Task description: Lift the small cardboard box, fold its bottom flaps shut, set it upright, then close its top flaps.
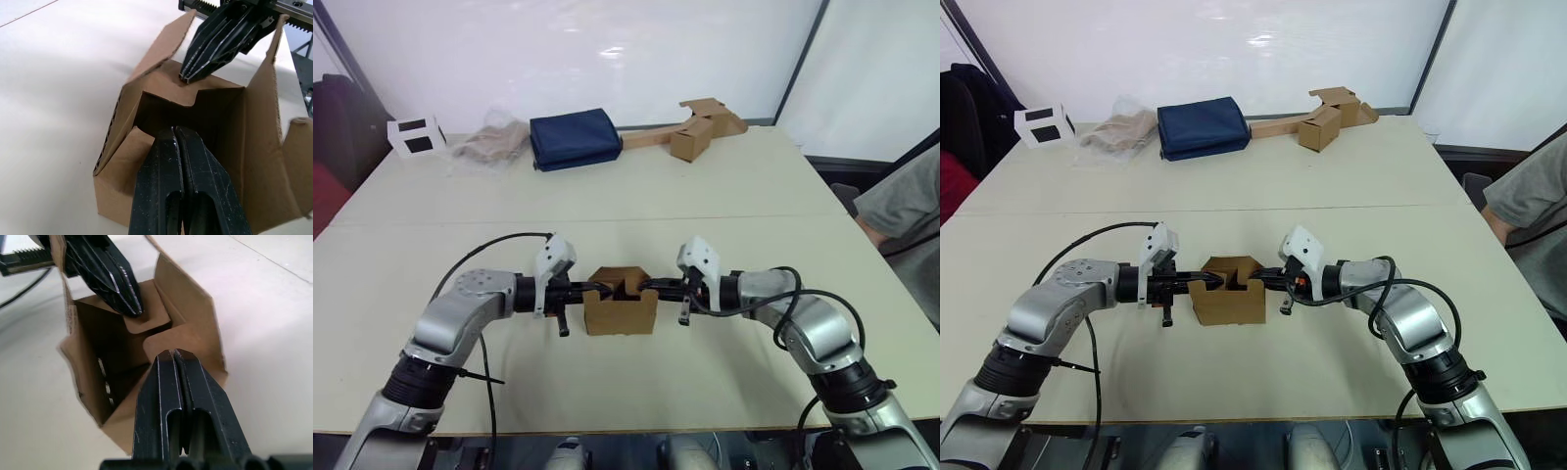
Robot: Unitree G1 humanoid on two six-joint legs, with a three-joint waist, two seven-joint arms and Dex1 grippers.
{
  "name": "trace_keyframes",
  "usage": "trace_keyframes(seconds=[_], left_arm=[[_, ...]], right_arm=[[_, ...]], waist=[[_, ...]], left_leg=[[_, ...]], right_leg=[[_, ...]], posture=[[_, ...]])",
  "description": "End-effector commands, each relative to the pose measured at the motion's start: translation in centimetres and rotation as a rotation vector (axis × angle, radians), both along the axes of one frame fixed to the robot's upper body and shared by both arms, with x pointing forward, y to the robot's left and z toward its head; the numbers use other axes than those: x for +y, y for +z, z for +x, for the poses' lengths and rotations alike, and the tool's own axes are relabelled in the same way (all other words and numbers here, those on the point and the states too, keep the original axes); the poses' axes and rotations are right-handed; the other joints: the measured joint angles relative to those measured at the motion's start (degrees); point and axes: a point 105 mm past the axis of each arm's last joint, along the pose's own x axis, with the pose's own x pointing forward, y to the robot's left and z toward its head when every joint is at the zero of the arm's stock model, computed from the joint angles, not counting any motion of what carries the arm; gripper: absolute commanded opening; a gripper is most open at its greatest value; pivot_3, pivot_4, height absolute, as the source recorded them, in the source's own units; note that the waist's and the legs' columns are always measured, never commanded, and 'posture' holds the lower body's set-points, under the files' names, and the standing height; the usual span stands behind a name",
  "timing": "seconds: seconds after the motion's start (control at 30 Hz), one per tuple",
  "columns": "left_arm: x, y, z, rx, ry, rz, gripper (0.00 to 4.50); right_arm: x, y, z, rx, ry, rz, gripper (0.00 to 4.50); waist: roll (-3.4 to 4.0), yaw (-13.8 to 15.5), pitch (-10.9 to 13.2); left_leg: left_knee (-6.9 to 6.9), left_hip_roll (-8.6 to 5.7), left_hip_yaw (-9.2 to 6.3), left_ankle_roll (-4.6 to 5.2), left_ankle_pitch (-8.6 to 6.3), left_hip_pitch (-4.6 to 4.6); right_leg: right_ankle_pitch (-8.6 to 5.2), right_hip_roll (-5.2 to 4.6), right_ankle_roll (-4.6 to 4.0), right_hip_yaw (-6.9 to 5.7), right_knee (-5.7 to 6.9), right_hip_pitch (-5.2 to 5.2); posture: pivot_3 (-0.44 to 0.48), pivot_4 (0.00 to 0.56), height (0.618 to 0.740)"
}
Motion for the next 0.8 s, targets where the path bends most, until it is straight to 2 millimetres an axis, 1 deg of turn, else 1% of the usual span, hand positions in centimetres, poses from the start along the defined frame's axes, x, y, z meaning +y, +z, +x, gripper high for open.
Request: trace_keyframes(seconds=[0.03, 0.13, 0.23, 0.33, 0.4, 0.5, 0.57, 0.63, 0.7, 0.77, 0.8], left_arm=[[2.6, 5.1, 0.8, -0.060, 0.065, -0.155, 0.05], [3.7, 6.6, 0.8, -0.051, 0.061, -0.185, 0.05], [4.1, 7.2, 0.9, -0.052, 0.061, -0.177, 0.05], [4.7, 6.7, 2.3, -0.052, 0.088, -0.148, 0.05], [4.8, 5.5, 3.5, -0.042, 0.109, -0.113, 0.05], [4.8, 3.8, 5.1, -0.032, 0.127, -0.074, 0.05], [4.5, 2.6, 5.9, -0.018, 0.122, -0.046, 0.05], [4.2, 1.7, 6.4, 0.012, 0.100, -0.038, 0.05], [3.6, 0.8, 6.2, 0.068, 0.040, -0.037, 0.05], [3.2, -0.1, 5.6, 0.132, -0.044, -0.026, 0.05], [3.2, -0.3, 5.6, 0.151, -0.063, -0.025, 0.05]], right_arm=[[-0.6, 2.8, -0.5, 0.013, -0.005, 0.157, 0.00], [-1.1, 4.4, -0.8, 0.029, -0.005, 0.240, 0.00], [-1.4, 5.3, -1.3, 0.043, -0.001, 0.270, 0.00], [-1.4, 7.1, -2.6, 0.050, 0.046, 0.306, 0.00], [-0.9, 7.6, -3.5, 0.038, 0.079, 0.288, 0.00], [0.2, 7.3, -4.3, -0.003, 0.084, 0.235, 0.00], [1.1, 7.3, -5.3, -0.007, 0.109, 0.238, 0.00], [2.1, 7.1, -6.4, -0.015, 0.139, 0.223, 0.00], [3.1, 6.3, -6.9, -0.052, 0.145, 0.150, 0.00], [3.7, 4.7, -6.8, -0.115, 0.133, 0.003, 0.00], [3.8, 4.6, -7.1, -0.117, 0.145, -0.009, 0.00]], waist=[[-0.02, 0.0, 0.0], [-0.01, 0.0, 0.0], [0.00, 0.0, 0.0], [0.01, 0.1, 0.0], [0.03, 0.1, 0.0], [0.02, 0.0, 0.0], [0.02, -0.1, 0.0], [0.02, 0.0, 0.0], [0.02, -0.1, 0.0], [0.02, -0.1, 0.0], [0.02, -0.1, 0.0]], left_leg=[[0.01, 0.01, -0.03, 0.00, 0.00, -0.05], [0.01, 0.00, -0.04, 0.00, 0.00, -0.07], [0.00, -0.01, -0.04, 0.00, 0.00, -0.06], [0.01, -0.01, -0.04, 0.00, 0.00, -0.06], [0.01, -0.01, -0.04, -0.01, 0.01, -0.07], [0.00, -0.01, -0.04, 0.00, 0.00, -0.05], [-0.01, -0.01, -0.04, 0.00, 0.00, -0.07], [-0.01, -0.01, -0.04, 0.00, 0.00, -0.09], [0.00, -0.01, -0.04, 0.00, 0.00, -0.12], [0.00, -0.02, -0.04, 0.00, 0.00, -0.12], [0.00, -0.03, -0.04, -0.01, 0.00, -0.13]], right_leg=[[0.00, 0.01, 0.00, -0.01, 0.02, -0.04], [0.00, 0.00, 0.00, -0.02, 0.03, -0.06], [0.00, -0.01, 0.00, -0.02, -0.02, -0.03], [0.00, -0.01, 0.00, -0.03, 0.00, -0.03], [0.00, 0.00, 0.00, -0.05, 0.01, -0.04], [0.00, 0.01, 0.00, -0.05, -0.01, -0.02], [0.00, 0.02, 0.00, -0.05, -0.02, -0.05], [0.00, 0.02, 0.00, -0.04, -0.02, -0.07], [0.00, 0.02, 0.00, -0.05, -0.01, -0.11], [0.00, 0.02, 0.00, -0.04, -0.01, -0.11], [0.00, 0.02, 0.00, -0.04, -0.01, -0.12]], posture=[[0.000, 0.150, 0.740], [0.000, 0.150, 0.740], [0.000, 0.150, 0.740], [0.000, 0.150, 0.740], [0.000, 0.150, 0.740], [0.000, 0.150, 0.740], [0.000, 0.150, 0.740], [0.000, 0.150, 0.740], [0.000, 0.150, 0.740], [0.000, 0.150, 0.740], [0.000, 0.150, 0.740]])
